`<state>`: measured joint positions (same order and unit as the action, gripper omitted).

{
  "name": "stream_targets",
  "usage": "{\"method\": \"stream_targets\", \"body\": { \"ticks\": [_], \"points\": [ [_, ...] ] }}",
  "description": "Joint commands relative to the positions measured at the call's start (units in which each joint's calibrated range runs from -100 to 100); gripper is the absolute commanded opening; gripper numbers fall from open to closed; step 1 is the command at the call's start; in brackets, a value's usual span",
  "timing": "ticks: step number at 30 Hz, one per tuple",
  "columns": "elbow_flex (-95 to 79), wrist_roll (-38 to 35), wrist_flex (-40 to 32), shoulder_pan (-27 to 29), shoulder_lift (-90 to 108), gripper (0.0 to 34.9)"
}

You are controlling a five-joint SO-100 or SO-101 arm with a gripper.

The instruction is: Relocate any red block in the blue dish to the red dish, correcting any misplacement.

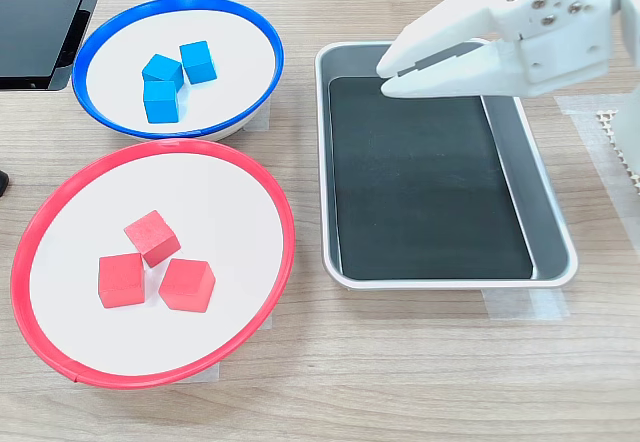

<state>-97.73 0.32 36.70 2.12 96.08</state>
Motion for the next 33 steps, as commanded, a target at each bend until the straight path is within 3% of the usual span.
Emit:
{"method": "stream_targets", "body": {
  "ticks": [1,33],
  "points": [
    [0.3,0.6,2.1,-0.3,1.2,0.4],
    [-2.3,1.9,9.8,-0.9,2.9,0.4]
  ]
}}
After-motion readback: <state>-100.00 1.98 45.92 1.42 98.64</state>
